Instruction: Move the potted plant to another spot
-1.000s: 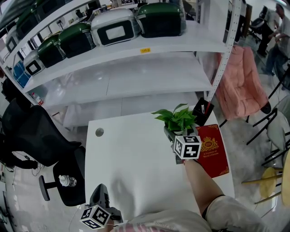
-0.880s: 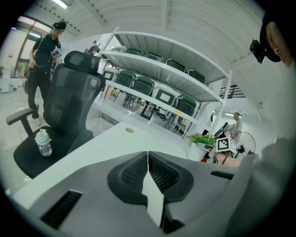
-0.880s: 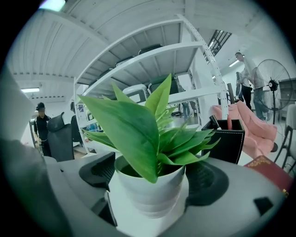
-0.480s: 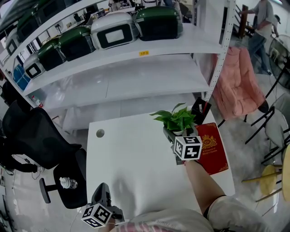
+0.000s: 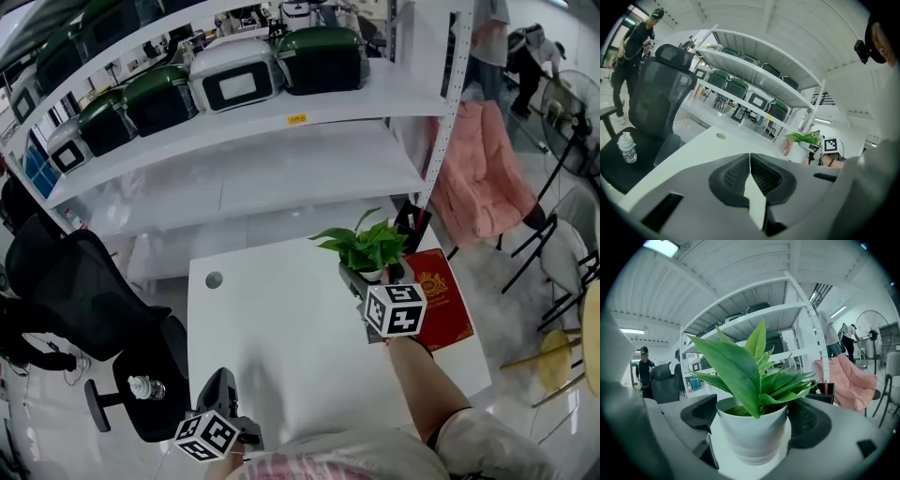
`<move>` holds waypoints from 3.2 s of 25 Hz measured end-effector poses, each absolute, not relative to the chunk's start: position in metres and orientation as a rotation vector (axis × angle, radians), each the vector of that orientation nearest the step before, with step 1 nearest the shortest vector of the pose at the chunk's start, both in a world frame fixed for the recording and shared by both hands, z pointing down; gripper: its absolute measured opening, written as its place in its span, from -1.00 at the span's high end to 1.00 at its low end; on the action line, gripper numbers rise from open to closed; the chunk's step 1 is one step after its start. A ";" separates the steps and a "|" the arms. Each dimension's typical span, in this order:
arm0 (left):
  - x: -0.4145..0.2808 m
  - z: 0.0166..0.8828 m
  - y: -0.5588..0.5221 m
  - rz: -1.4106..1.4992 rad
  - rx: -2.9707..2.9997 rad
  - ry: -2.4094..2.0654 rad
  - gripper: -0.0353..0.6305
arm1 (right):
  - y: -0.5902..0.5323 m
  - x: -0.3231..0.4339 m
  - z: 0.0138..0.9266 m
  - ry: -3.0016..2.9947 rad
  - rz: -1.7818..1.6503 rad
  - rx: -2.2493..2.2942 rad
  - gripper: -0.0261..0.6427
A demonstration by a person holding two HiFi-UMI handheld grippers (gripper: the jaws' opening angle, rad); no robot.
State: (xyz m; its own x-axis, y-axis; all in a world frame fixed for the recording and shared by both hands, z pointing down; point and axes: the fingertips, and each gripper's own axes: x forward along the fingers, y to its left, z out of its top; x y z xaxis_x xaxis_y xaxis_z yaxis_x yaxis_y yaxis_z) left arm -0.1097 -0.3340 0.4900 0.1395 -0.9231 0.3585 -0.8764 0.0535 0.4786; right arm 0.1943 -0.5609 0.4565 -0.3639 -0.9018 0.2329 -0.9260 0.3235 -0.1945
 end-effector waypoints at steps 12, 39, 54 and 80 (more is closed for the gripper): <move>-0.144 0.452 -0.344 -0.147 1.970 -1.636 0.82 | -0.499 0.149 0.377 -2.581 0.310 1.808 -0.55; -0.222 0.421 -0.327 -0.195 2.199 -1.405 0.82 | -0.378 0.017 0.335 -2.613 0.191 1.863 -0.55; -0.278 0.423 -0.295 -0.256 2.131 -1.518 0.82 | -0.360 -0.060 0.327 -2.741 0.151 1.691 -0.56; -0.267 0.418 -0.152 -0.326 1.873 -1.875 0.82 | -0.283 -0.090 0.333 -2.970 0.260 1.193 -0.56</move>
